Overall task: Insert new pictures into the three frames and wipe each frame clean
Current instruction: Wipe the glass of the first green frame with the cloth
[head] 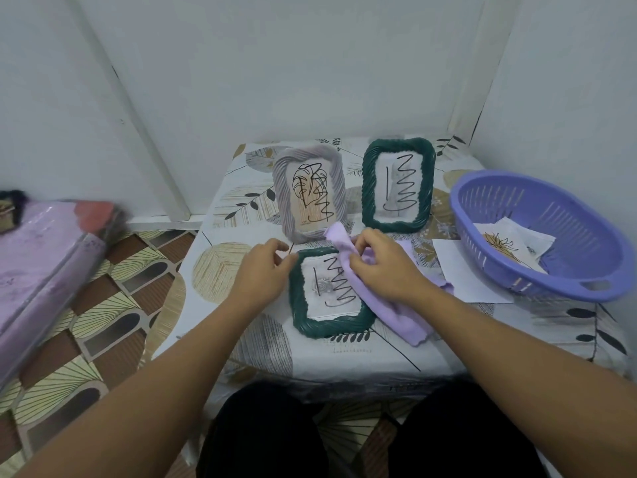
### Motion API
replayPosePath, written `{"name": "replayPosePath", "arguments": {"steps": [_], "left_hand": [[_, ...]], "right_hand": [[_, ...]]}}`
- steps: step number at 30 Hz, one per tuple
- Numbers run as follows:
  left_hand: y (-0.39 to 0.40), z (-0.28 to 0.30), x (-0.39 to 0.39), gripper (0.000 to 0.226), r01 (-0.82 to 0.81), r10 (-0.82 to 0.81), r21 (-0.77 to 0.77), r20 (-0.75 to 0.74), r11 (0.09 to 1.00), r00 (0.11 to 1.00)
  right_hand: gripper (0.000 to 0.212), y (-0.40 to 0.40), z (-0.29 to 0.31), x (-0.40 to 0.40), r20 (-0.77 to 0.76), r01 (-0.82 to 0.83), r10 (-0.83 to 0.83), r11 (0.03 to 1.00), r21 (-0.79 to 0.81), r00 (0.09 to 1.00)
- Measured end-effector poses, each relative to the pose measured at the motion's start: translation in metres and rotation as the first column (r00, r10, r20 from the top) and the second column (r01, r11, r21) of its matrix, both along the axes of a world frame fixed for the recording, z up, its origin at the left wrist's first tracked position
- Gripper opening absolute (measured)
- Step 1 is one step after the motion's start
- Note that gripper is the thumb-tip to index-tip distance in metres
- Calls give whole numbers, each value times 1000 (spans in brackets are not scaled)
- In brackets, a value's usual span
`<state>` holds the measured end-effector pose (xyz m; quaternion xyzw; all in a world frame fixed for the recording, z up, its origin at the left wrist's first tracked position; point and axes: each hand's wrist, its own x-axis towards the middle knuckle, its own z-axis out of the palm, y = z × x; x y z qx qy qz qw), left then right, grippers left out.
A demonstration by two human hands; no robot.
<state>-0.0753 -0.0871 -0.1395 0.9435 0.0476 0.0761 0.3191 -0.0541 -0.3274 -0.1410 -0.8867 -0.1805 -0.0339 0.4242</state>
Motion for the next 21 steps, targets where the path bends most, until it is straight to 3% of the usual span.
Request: {"name": "replayPosePath", "arguments": {"steps": [4,12,18,21], "left_hand": [[10,-25,1,50,52,-52,-13,3,999,999],[7,-45,-7,53,8,-13,48,103,999,995],[8,-48,-5,50,4,-10,52,111,999,994],[8,-49,-4,45,-11,6,38,117,999,993]], "right_hand": [[10,9,4,3,-54,-50,53,997,52,997],[4,24,-3,12,-52,-101,100,995,-17,994],[15,34,-13,17,-11,-71,70,993,-95,997],[15,32,-16,21,66,36,-28,990,-136,997]]}}
